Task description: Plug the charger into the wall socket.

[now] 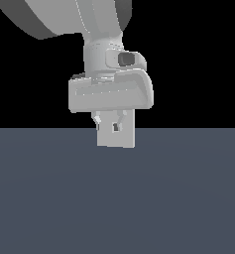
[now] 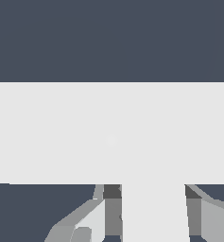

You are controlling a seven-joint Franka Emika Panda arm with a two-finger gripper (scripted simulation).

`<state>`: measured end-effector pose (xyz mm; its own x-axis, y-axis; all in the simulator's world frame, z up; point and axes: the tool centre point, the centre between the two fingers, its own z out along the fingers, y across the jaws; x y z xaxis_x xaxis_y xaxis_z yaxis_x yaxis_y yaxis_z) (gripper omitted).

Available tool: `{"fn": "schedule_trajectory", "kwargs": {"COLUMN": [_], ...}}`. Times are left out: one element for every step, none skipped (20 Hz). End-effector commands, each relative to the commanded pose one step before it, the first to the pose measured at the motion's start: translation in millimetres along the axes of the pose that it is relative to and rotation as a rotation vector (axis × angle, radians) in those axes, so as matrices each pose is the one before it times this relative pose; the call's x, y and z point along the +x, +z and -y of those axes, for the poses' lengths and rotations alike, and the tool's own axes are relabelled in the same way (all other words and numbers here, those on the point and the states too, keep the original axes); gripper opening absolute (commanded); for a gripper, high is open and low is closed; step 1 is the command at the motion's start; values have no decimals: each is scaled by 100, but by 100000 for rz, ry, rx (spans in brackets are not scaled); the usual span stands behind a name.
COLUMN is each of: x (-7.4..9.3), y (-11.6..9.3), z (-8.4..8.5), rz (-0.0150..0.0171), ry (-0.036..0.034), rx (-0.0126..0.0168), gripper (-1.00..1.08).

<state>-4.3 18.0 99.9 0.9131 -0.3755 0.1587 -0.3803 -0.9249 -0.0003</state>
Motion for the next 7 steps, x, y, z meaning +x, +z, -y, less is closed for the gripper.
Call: {"fn": "schedule_trajectory", "kwargs": {"x": [549,114,75,37,1,-36,-18], "y": [93,17,10,4,-11,-7,-3], "z": [6,5,6,8,3,10,4], "rz": [33,0,0,0,-39,0,0], "ry": [1,0,0,0,12,0,0], "rx": [28,0,0,0,-55,0,0], "gripper": [-100,-100,-100,-100,-100,-100,-100]}}
